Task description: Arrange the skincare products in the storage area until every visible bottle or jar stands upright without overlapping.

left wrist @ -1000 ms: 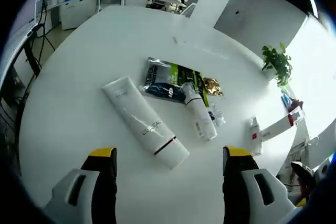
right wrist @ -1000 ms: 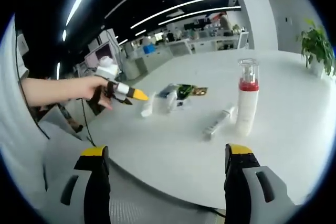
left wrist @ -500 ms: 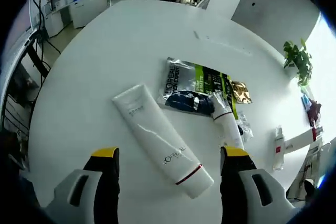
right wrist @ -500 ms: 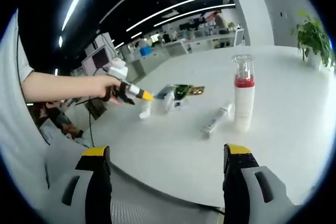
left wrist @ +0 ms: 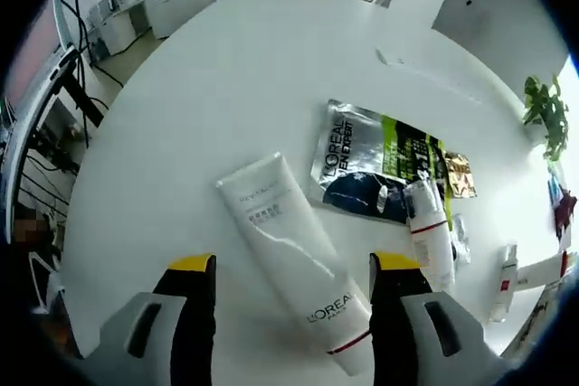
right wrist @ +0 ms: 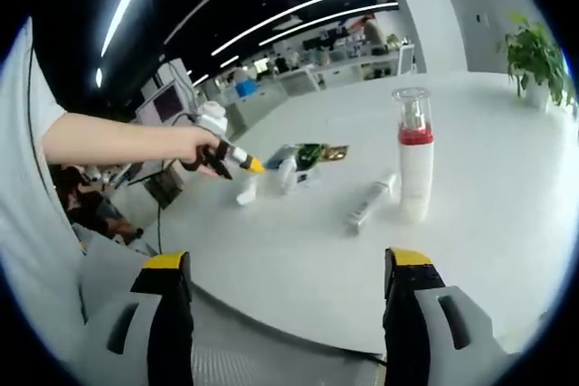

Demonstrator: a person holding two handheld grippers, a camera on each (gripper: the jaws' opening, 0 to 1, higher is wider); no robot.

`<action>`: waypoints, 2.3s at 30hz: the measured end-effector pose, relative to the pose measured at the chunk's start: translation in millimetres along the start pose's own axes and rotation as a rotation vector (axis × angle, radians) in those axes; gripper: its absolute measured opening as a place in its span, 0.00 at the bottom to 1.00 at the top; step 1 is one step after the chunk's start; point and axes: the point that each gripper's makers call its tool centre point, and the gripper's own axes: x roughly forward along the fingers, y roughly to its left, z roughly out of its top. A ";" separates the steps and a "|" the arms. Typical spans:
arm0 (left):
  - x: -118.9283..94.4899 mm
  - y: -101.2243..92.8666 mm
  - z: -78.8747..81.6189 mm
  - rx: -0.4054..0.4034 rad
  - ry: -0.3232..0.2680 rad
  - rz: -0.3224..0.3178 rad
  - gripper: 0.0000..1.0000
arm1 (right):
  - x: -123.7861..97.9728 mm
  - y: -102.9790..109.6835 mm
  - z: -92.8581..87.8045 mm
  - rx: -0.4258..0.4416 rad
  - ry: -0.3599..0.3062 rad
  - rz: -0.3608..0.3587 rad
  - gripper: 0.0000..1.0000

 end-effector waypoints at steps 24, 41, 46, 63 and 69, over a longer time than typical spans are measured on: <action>12.8 -2.3 -4.7 0.052 0.004 0.012 0.38 | 0.0 -4.8 -1.4 0.022 -0.003 -0.006 0.85; 2.3 3.0 -10.8 0.016 -0.030 -0.040 0.29 | 0.3 -4.6 -2.7 0.023 0.006 -0.005 0.84; -2.9 1.1 -9.5 0.028 -0.046 -0.062 0.28 | 0.2 -5.3 -2.5 0.017 0.006 -0.010 0.85; -49.0 -34.2 11.2 0.098 -0.248 -0.215 0.27 | 2.3 -4.9 -5.4 -0.008 0.019 -0.005 0.84; -65.8 -41.6 20.6 0.126 -0.314 -0.268 0.27 | 2.8 -4.4 -6.1 -0.016 0.025 -0.002 0.84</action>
